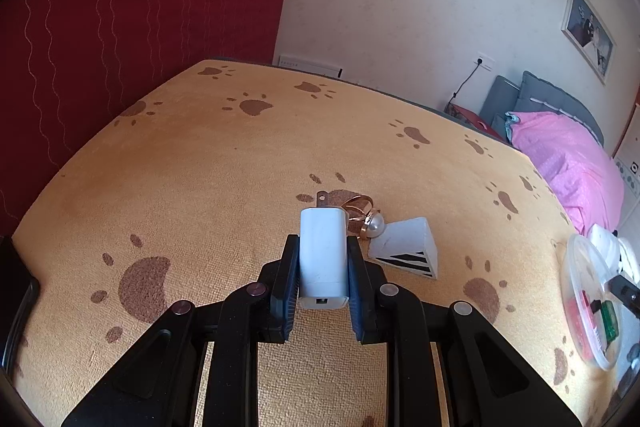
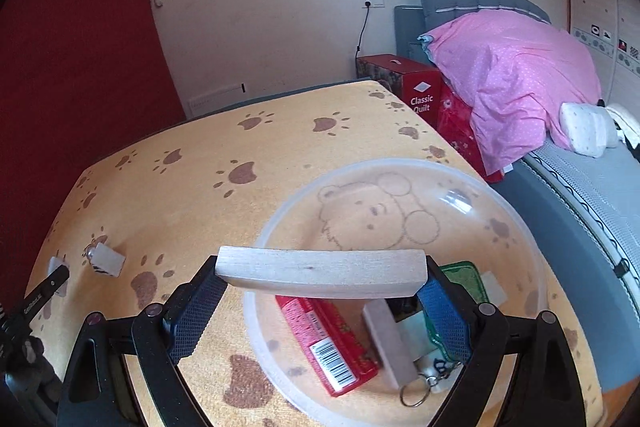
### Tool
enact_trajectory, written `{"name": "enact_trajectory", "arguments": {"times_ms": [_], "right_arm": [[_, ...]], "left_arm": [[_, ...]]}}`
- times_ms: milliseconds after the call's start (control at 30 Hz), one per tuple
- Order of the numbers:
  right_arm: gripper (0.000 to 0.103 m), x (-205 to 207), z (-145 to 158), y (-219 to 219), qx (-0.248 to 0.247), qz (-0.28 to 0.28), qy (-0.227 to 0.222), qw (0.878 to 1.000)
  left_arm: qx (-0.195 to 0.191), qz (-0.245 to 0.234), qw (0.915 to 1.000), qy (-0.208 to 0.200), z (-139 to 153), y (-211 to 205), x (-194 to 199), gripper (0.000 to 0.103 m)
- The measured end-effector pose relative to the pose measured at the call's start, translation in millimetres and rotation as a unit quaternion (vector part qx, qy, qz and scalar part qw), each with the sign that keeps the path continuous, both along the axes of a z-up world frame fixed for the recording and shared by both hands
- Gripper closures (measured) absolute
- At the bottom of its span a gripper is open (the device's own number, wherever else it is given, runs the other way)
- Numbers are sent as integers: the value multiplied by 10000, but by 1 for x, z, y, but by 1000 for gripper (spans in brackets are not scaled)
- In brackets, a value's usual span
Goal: Organize rigid objects
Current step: 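Carry the pale wooden block into the clear bowl and open the right gripper, then lower the white charger into the clear bowl and open the left gripper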
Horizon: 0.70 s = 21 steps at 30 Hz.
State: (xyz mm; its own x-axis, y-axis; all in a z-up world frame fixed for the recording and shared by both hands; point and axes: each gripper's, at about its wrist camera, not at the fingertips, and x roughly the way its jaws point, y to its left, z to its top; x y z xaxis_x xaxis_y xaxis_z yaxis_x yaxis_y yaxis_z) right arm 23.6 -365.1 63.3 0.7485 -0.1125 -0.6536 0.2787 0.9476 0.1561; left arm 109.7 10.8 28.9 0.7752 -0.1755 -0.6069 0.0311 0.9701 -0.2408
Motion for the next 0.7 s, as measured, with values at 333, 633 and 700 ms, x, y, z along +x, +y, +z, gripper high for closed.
{"name": "enact_trajectory", "arguments": {"times_ms": [333, 633, 700], "right_arm": [[5, -22, -4, -30, 109, -296, -51, 9995], [5, -46, -10, -52, 219, -447, -97, 9987], [5, -50, -12, -54, 229, -471, -120, 9986]], "left_arm": [[8, -3, 10000, 8, 0, 0, 0, 81], [202, -61, 9998, 29, 4, -8, -3, 81], [238, -162, 9996, 18, 6, -15, -7, 81]]}}
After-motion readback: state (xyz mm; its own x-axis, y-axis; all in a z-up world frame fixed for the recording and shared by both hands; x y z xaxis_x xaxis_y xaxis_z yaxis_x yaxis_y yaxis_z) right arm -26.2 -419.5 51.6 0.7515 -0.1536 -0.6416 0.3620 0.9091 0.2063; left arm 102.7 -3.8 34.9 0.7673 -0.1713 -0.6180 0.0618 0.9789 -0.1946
